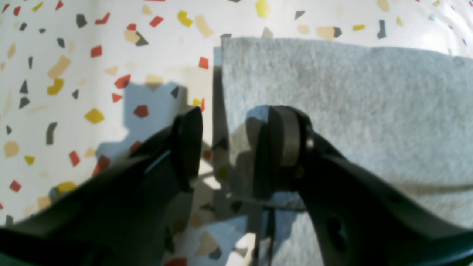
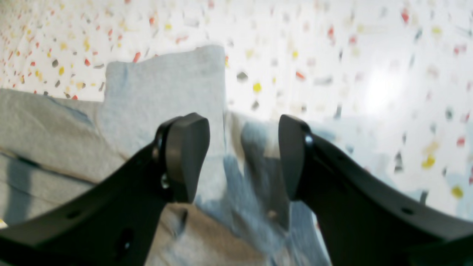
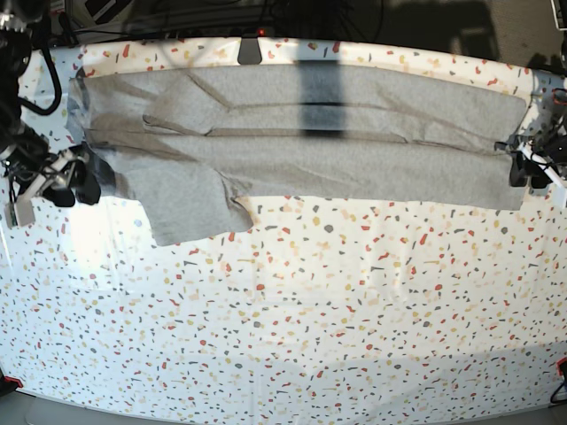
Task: Fold the T-shirt properly
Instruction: 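Release the hem and move the right gripper to the shirt's side edge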
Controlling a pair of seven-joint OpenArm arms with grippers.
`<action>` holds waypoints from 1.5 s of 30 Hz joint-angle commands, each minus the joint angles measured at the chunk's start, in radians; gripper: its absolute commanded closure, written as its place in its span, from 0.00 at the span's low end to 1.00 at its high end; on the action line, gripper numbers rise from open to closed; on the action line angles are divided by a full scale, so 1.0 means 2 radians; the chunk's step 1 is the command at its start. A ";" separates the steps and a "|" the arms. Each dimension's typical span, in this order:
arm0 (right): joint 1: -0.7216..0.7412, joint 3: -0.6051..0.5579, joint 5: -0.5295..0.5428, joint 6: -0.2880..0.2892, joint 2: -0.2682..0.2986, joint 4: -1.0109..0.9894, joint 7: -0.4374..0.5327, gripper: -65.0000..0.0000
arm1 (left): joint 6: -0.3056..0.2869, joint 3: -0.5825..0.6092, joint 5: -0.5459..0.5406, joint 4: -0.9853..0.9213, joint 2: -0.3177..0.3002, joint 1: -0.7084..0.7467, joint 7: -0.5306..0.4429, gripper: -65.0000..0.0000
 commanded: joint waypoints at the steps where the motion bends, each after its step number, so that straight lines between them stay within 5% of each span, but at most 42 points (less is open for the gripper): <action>1: 0.024 -0.006 0.012 0.002 0.002 0.008 -0.003 0.48 | 0.000 -0.004 -0.008 0.009 -0.011 -0.008 -0.018 0.57; 4: 0.078 -0.044 -0.007 0.002 -0.019 0.004 -0.041 0.48 | 0.000 -0.004 -0.008 0.016 -0.008 -0.008 -0.024 0.57; 15: 0.236 -0.203 -0.099 -0.035 -0.032 -0.174 -0.028 0.48 | 0.000 -0.004 -0.009 0.071 0.048 -0.008 -0.010 0.57; 27: 0.359 -0.219 -0.118 -0.026 -0.039 -0.374 -0.029 0.48 | -0.001 -0.004 -0.004 0.072 0.077 -0.008 -0.012 0.57; 30: 0.362 -0.219 -0.142 -0.006 -0.056 -0.394 -0.033 0.48 | -0.001 -0.004 -0.004 0.072 0.077 -0.008 -0.012 0.57; 41: 0.362 -0.219 -0.190 -0.006 -0.089 -0.413 -0.044 0.48 | -0.001 -0.004 -0.003 0.072 0.077 -0.008 -0.011 0.57; 45: 0.362 -0.219 -0.190 -0.006 -0.090 -0.413 -0.053 0.66 | -0.001 -0.004 -0.004 0.072 0.077 -0.008 -0.012 0.57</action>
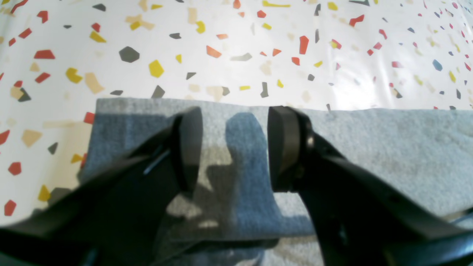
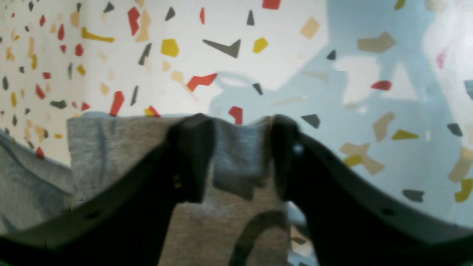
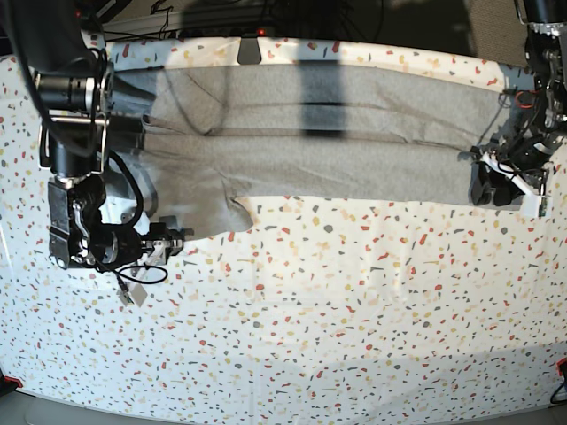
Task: Fold the T-shirt properly
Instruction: 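Release the hem and move the right gripper to the shirt's side edge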
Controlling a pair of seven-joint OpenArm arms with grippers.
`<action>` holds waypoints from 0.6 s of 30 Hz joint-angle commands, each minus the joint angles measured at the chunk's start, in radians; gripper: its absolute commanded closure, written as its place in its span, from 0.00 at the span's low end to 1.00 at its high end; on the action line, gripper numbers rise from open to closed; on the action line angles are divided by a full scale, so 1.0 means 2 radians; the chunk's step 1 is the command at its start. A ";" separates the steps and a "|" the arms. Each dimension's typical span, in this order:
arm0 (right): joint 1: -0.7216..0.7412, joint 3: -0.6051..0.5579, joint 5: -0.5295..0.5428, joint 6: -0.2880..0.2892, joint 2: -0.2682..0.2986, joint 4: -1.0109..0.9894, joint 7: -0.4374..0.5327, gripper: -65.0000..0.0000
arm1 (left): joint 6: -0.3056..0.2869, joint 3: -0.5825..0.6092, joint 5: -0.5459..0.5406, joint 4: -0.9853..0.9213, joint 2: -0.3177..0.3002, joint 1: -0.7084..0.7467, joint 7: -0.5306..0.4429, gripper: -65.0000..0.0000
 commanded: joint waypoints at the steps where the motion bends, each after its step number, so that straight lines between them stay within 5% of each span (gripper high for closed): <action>1: 0.013 0.002 -0.001 0.001 0.005 0.004 -0.008 0.74 | -0.002 -0.004 -0.005 0.009 -0.009 -0.006 -0.012 0.57; 4: 0.013 0.002 -0.002 0.002 0.005 0.004 -0.023 1.00 | -0.002 -0.004 -0.005 0.009 -0.009 -0.005 -0.012 0.57; 18: -0.048 0.003 0.017 0.010 0.006 0.199 -0.084 1.00 | -0.002 -0.004 0.027 0.009 -0.009 -0.005 -0.012 0.57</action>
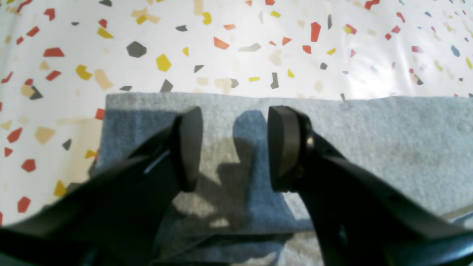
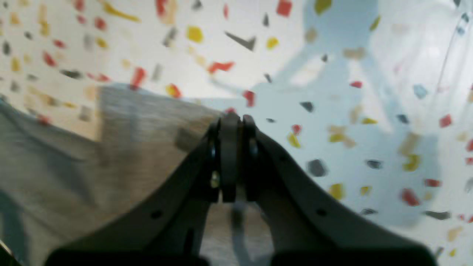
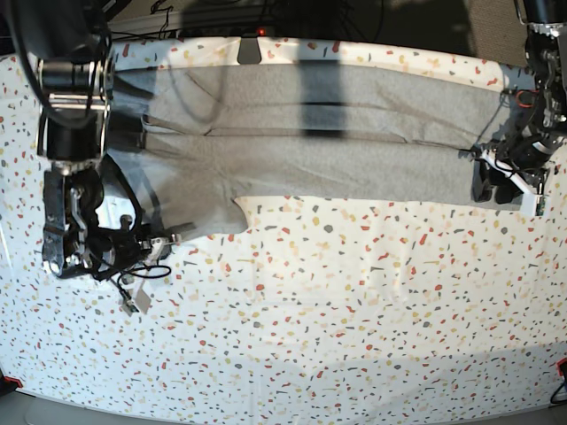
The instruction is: Fold the T-shirt properly
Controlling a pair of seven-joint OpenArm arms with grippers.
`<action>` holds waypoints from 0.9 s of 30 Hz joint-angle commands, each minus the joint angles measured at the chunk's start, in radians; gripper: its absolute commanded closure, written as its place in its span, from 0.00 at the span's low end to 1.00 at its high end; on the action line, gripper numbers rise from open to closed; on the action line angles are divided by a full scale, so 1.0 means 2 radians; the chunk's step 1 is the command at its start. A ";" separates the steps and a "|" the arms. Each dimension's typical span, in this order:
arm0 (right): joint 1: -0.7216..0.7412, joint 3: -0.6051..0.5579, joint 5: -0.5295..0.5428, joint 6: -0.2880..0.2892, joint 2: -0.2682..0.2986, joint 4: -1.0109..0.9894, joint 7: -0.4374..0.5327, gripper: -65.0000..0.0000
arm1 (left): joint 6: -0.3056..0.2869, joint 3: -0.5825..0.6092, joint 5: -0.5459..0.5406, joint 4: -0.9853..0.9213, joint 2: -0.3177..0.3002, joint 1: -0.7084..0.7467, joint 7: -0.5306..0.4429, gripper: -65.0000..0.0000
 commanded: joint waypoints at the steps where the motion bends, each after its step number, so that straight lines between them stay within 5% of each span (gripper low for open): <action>1: -0.006 0.002 0.016 0.002 0.005 0.033 -0.002 1.00 | -0.002 -0.004 -0.007 0.009 -0.009 -0.006 -0.012 0.57; 13: -0.192 0.002 0.182 0.002 0.005 0.288 -0.045 1.00 | -0.002 -0.004 -0.007 0.009 -0.009 -0.006 -0.011 0.57; 27: -0.302 0.002 0.247 0.002 0.004 0.330 -0.044 1.00 | -0.002 -0.004 -0.007 0.009 -0.009 -0.006 -0.011 0.57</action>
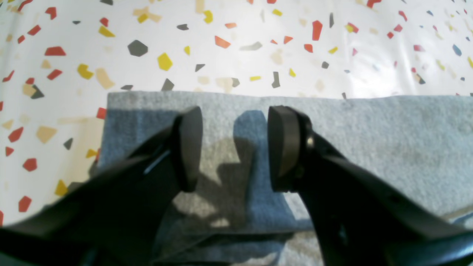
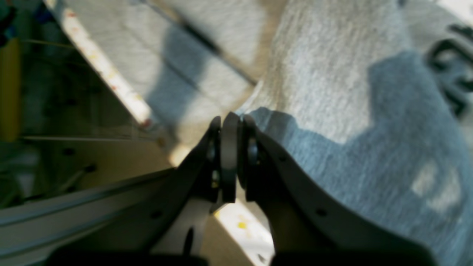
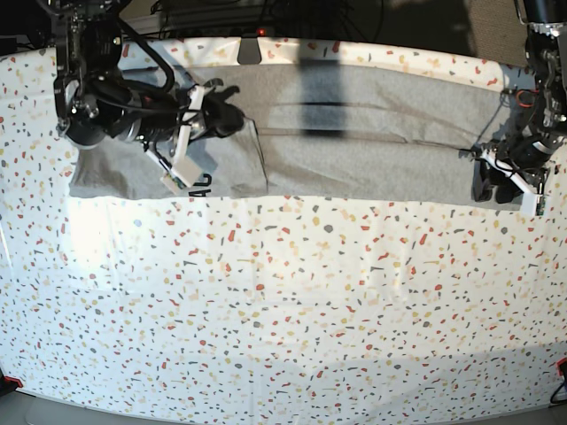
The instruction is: Fold the T-shirt properly
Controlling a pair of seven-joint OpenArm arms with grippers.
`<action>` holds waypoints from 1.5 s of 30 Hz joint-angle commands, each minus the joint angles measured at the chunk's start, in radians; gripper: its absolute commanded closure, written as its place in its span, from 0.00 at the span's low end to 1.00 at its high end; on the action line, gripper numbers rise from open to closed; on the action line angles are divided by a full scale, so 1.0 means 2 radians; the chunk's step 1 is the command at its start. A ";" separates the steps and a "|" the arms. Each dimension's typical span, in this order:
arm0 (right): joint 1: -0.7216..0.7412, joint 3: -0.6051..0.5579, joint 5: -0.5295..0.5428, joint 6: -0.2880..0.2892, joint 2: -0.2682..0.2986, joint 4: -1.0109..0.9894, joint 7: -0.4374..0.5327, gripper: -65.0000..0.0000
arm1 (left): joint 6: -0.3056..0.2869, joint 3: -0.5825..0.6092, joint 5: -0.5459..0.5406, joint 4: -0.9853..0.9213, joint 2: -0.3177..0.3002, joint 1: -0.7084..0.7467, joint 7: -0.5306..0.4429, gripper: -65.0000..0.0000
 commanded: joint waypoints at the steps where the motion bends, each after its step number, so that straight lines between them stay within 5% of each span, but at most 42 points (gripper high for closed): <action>1: 0.003 0.003 0.014 0.002 0.004 0.010 0.009 1.00 | -0.002 -0.004 -0.008 0.009 -0.009 -0.005 -0.012 0.57; 7: 0.001 0.003 0.014 0.002 0.004 0.010 0.008 0.96 | -0.002 -0.004 -0.008 0.009 -0.009 -0.005 -0.012 0.57; 11: 0.001 0.003 0.039 0.002 0.004 0.010 0.008 0.64 | -0.002 -0.004 -0.008 0.009 -0.009 -0.005 -0.012 0.57; 13: 0.002 0.003 0.067 0.002 0.004 0.010 0.008 0.56 | -0.002 -0.004 -0.008 0.009 -0.009 -0.005 -0.012 0.57; 19: 0.013 0.003 0.091 0.002 0.005 0.010 0.014 0.56 | -0.002 -0.004 -0.008 0.009 -0.009 -0.005 -0.008 0.57; 28: 0.065 0.011 -0.035 0.002 0.006 0.010 0.014 0.56 | -0.001 -0.004 -0.023 0.009 -0.059 0.018 -0.008 0.57; 34: 0.064 0.041 -0.040 0.002 0.006 0.010 0.013 0.56 | -0.002 -0.045 -0.074 -0.001 -0.073 0.057 -0.025 0.57; 38: 0.065 0.054 -0.040 0.002 0.006 0.010 0.013 0.56 | -0.057 -0.050 -0.136 -0.031 -0.070 0.070 -0.023 0.57; 45: 0.065 0.056 -0.036 0.002 0.006 0.010 0.013 0.56 | -0.100 -0.049 -0.189 -0.101 -0.058 0.068 -0.025 0.57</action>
